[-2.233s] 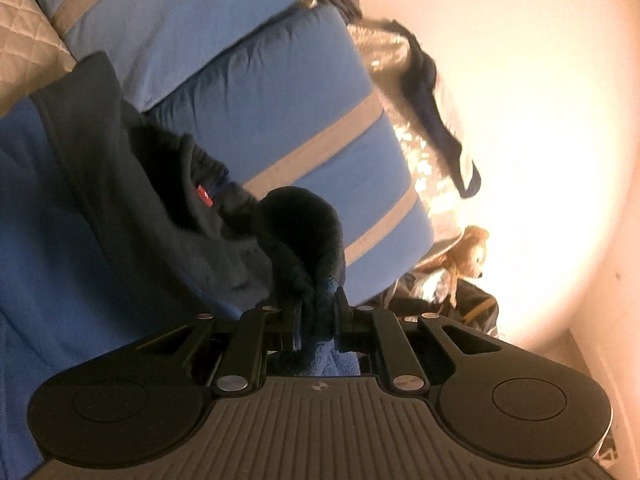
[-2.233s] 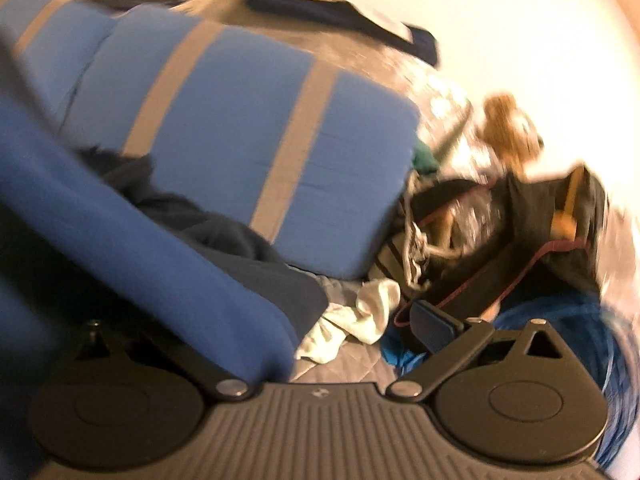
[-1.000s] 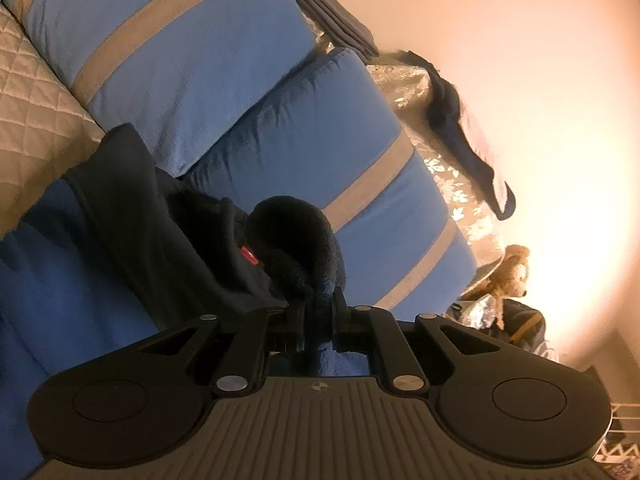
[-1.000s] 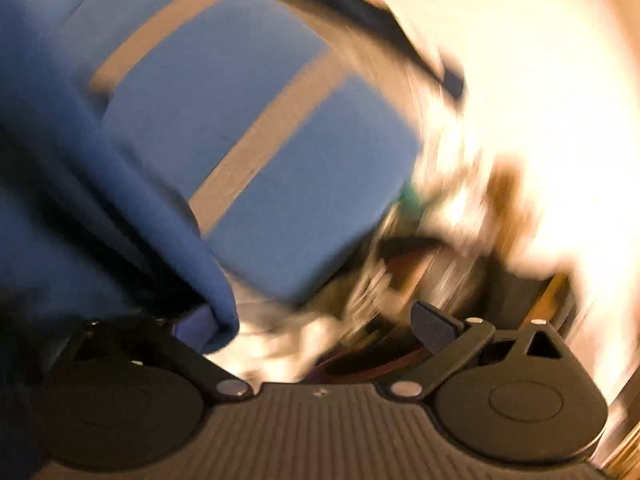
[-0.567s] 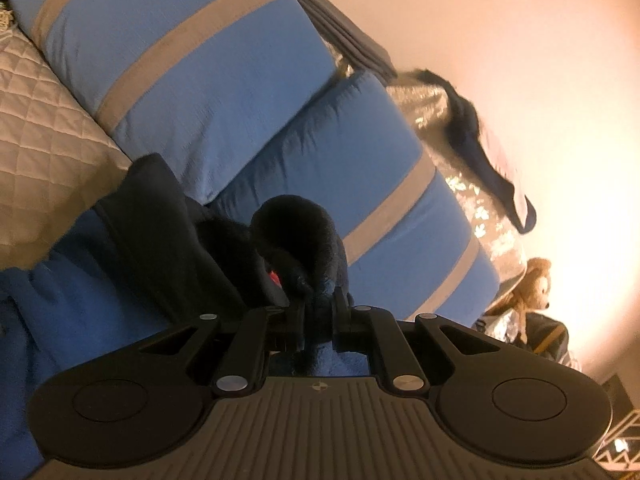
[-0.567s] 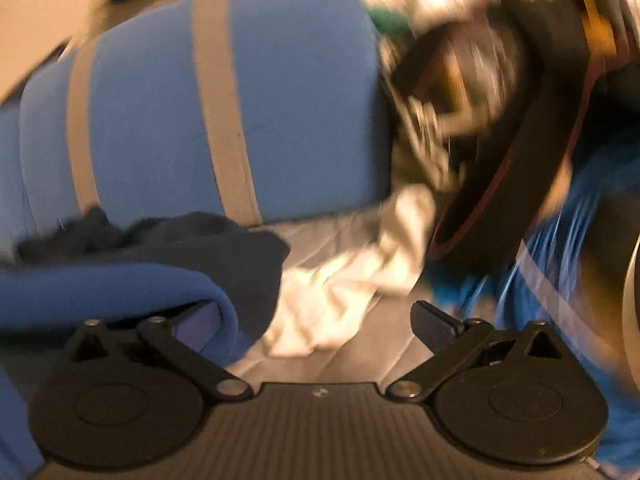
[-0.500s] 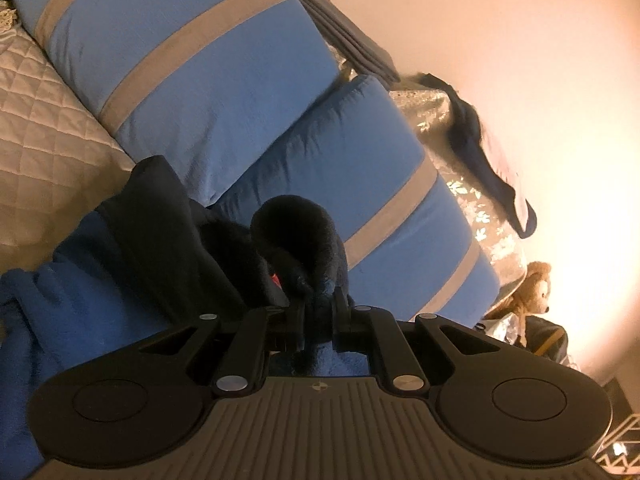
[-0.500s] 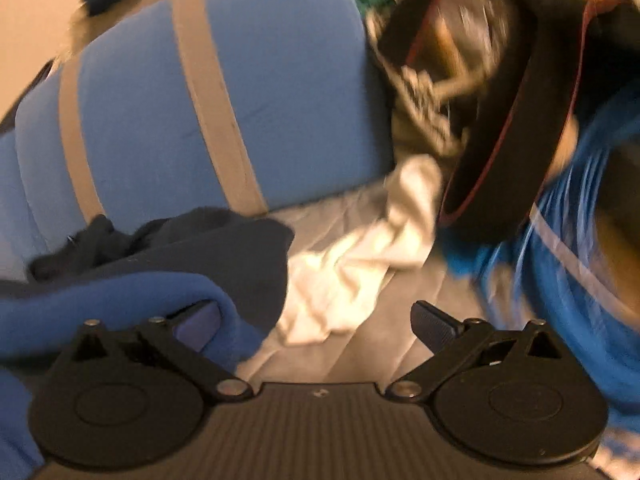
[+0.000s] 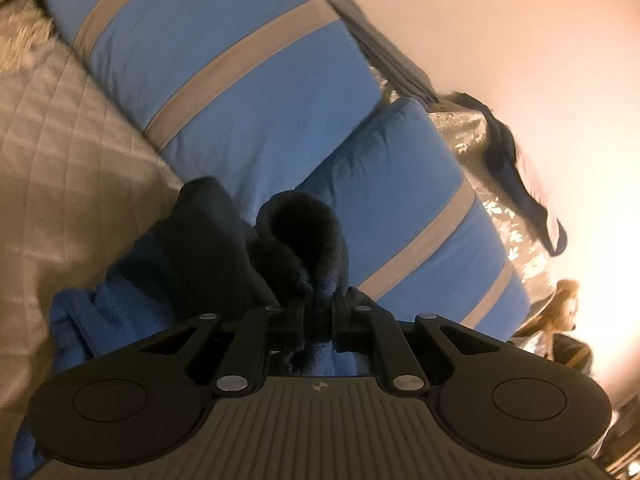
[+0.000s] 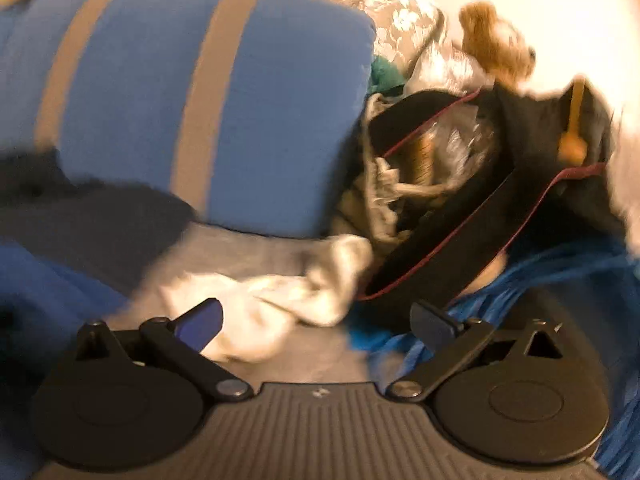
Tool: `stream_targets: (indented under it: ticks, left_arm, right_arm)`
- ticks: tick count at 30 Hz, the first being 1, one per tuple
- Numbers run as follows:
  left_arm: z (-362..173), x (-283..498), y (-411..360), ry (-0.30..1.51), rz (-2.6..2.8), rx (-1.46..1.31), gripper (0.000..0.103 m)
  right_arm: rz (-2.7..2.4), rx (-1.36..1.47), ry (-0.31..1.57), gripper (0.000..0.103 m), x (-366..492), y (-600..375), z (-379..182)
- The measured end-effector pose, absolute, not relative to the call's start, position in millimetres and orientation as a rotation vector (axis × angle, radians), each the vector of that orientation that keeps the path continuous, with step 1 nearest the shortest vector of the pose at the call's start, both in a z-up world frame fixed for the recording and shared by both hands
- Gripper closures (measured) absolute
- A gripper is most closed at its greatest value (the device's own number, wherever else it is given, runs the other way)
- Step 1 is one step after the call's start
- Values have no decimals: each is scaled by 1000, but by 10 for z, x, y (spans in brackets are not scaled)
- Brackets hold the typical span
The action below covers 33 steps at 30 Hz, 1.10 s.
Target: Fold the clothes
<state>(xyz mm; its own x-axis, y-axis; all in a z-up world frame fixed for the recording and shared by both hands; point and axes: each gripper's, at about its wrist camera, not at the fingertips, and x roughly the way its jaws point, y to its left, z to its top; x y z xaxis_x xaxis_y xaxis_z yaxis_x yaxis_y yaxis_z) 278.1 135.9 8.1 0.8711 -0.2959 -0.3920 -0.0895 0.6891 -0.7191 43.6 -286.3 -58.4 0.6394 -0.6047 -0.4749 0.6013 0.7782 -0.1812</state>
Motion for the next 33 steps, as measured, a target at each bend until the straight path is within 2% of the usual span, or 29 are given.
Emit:
stream_targets:
  ticks: [4,8,16,22,27,33]
  left_arm:
    - [84,2771,1370,511,-131,-810,92]
    - [95,2757,1369,506,-137,-811,92]
    - [89,2748,1377,507,-152,-820,92]
    - [57,2737,1429,520,-179,-844,92]
    - [38,2756,1404,566,-217,-833,91]
    - [59,2798,1222,645,-218,-681,91]
  right_arm:
    - [-463,8,517,0,349,-2556,-470]
    - [-308,-69,599,0,469,-2253,-597]
    - [-442,29,646,0,903,-2359,-827]
    - [-578,36,632,0,798,-2780,-780]
    - [-602,-233,614,0,767,-2874,-773]
    - [-571,-842,572,0,841,-2467,-1180]
